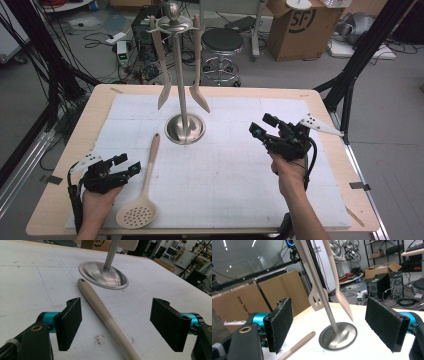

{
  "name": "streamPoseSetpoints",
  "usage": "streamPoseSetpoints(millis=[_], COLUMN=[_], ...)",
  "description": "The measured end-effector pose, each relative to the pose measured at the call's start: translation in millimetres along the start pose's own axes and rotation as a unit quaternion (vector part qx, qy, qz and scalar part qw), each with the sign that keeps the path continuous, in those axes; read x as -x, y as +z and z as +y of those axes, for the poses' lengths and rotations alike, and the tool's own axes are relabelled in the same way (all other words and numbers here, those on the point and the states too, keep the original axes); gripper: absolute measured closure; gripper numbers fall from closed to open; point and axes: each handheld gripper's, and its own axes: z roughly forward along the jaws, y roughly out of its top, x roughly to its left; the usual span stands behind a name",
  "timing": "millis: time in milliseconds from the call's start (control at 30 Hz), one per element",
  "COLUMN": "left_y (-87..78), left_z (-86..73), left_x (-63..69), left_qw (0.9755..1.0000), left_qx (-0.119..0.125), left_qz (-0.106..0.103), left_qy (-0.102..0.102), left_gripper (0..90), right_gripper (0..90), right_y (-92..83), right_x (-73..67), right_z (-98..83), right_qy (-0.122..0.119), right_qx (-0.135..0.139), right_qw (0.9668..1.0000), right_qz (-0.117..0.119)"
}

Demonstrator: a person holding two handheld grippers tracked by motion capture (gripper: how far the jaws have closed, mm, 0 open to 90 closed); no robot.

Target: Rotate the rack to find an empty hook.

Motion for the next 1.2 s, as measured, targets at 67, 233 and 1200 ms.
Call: streamPoseSetpoints(millis=[67, 233, 1200], left_y=[-0.1, 0.9, 4.3], left_z=[0.0, -0.4, -0.4], left_x=[0.0, -0.1, 0.3], left_qw=[1.0000, 1.0000, 0.9999], left_qx=[-0.001, -0.003, -0.014], left_qz=[0.000, 0.001, -0.004], left_qy=[0.002, 0.001, 0.004], left_gripper=[26.1, 26.1, 26.1], right_gripper=[21.1, 21.7, 24.2], right_y=[-5.0, -18.7, -59.0], right_x=[2.5, 11.1, 14.7], right_z=[-6.7, -25.5, -72.1], right_qy=[-0.003, -0.007, -0.015], right_qx=[-0.004, -0.016, -0.029], right_qw=[1.0000, 0.9995, 0.9978], right_qz=[-0.004, -0.026, -0.058])
